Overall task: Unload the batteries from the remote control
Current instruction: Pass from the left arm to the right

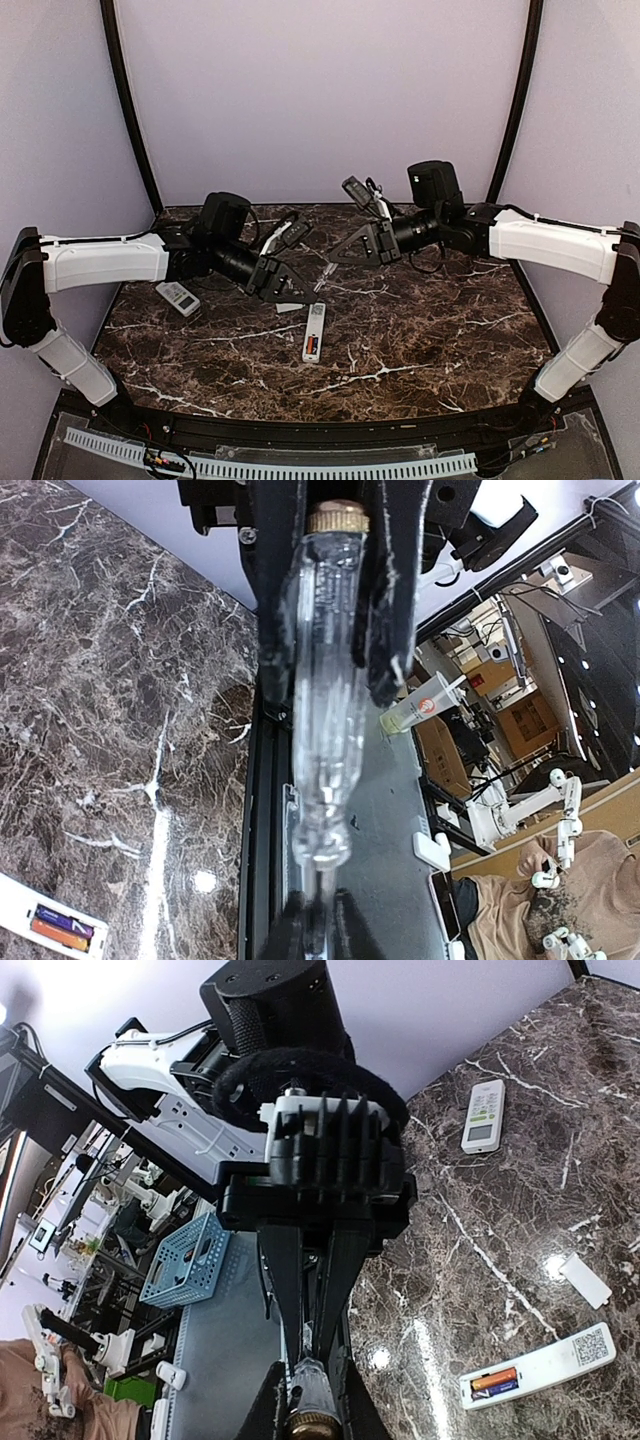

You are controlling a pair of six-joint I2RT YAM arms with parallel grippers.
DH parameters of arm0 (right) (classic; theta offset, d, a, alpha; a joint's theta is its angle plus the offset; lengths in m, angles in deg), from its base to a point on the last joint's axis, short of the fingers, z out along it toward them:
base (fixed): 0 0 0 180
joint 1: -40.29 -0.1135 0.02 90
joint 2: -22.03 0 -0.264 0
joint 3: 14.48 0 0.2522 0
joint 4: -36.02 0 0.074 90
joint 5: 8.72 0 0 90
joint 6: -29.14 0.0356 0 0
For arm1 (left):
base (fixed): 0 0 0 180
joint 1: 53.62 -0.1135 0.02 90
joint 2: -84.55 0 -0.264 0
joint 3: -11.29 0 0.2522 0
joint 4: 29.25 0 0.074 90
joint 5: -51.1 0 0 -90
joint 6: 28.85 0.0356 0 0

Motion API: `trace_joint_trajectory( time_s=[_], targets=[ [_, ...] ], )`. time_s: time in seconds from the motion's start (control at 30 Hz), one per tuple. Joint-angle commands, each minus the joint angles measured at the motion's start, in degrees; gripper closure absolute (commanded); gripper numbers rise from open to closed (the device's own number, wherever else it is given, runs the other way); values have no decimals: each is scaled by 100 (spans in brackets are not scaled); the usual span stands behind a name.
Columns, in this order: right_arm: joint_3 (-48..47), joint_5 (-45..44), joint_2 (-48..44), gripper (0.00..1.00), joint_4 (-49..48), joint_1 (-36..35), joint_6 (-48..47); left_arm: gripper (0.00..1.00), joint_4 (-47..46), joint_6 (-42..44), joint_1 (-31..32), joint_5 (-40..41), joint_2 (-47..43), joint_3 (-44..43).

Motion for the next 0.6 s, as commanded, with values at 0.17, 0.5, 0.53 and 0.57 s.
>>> trace_joint_trajectory(
  time_s=[0.17,0.5,0.53,0.57],
  targets=[
    [197,-1891,-503,100,341,161,-127,35,252,-261,-22,1802,-46,67],
    [713,-3893,-1183,100,668,372,25,29,-363,-1260,-458,3181,498,284],
    [775,-4136,-1236,100,686,372,68,29,-381,-1340,-475,3229,566,274],
    [839,-4290,-1283,100,697,373,105,29,-423,-1377,-481,3318,714,257]
  ],
)
